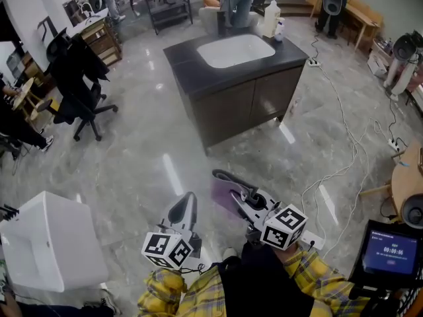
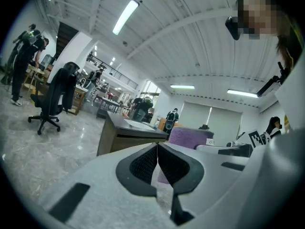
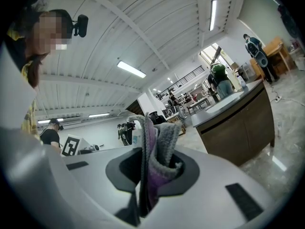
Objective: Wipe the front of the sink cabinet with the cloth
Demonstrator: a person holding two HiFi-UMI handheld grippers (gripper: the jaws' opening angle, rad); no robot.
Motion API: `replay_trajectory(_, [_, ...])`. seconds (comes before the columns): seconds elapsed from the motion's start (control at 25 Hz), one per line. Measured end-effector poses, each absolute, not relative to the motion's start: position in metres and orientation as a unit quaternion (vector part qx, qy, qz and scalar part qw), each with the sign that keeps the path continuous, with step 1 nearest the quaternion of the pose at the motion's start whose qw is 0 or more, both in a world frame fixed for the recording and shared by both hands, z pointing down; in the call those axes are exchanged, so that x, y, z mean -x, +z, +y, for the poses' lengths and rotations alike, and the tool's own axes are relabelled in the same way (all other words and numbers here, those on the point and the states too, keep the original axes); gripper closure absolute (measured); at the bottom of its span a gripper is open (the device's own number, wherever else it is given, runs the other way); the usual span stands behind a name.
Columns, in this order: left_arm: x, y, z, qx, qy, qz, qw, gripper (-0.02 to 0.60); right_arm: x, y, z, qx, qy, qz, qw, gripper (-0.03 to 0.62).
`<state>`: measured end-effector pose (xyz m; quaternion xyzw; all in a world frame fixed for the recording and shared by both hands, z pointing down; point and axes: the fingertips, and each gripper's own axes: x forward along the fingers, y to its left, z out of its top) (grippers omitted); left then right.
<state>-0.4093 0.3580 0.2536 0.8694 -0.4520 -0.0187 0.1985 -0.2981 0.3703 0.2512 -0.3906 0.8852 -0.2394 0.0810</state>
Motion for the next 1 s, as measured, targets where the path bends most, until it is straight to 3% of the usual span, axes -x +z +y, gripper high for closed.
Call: replay_trajectory(1.0, [0.329, 0.249, 0.276, -0.833, -0.028, -0.512, 0.207, 0.574, 0.218, 0.245, 0.275, 0.329, -0.241, 0.91, 0.072, 0.551])
